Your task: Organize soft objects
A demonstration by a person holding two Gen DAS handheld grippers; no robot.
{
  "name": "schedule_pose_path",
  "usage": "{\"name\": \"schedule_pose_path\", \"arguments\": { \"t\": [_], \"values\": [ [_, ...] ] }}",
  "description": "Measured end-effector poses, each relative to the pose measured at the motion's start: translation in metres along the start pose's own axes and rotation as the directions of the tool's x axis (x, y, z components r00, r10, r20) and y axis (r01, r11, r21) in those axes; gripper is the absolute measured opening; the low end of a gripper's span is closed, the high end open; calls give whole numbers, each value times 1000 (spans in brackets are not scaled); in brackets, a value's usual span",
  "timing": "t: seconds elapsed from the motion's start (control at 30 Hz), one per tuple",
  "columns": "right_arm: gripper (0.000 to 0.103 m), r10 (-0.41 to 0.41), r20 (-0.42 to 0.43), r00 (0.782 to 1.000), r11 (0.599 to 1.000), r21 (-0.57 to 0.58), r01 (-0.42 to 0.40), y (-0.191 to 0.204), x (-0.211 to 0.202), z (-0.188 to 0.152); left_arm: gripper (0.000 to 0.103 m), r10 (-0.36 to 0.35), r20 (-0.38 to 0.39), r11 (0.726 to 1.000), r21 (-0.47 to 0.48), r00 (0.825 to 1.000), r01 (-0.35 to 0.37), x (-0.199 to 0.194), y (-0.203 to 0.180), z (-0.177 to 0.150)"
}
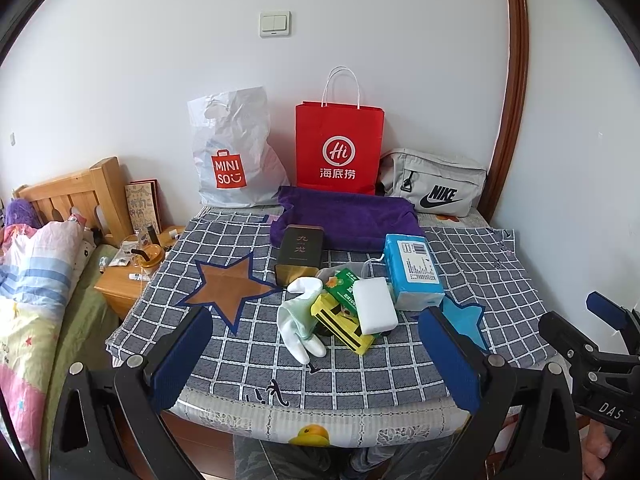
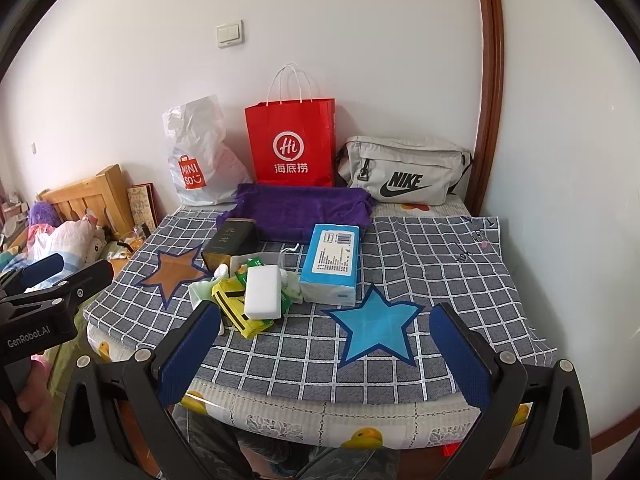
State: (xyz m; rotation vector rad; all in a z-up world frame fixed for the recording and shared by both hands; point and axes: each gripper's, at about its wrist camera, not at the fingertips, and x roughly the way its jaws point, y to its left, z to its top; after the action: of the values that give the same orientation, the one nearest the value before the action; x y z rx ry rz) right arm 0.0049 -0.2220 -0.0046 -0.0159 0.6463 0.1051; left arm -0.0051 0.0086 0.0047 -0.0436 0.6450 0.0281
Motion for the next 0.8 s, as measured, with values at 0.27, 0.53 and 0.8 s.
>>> {"name": "schedule_pose_path", "arguments": {
  "t": [0.27, 0.53, 0.8],
  "values": [
    [103, 1, 3, 1000, 1000, -1, -1, 1, 0, -1, 103, -1, 2, 1000, 6, 1000, 1, -1, -4, 2],
    [103, 4, 4, 1000, 1000, -1, -4, 2, 0, -2, 103, -2, 3, 1000, 3, 1000, 1, -1, -4, 3],
    [103, 10, 1, 1000, 1000, -4, -10, 2, 1, -2, 103, -1, 2, 1000, 4, 1000, 1, -1, -4, 3]
  ]
}}
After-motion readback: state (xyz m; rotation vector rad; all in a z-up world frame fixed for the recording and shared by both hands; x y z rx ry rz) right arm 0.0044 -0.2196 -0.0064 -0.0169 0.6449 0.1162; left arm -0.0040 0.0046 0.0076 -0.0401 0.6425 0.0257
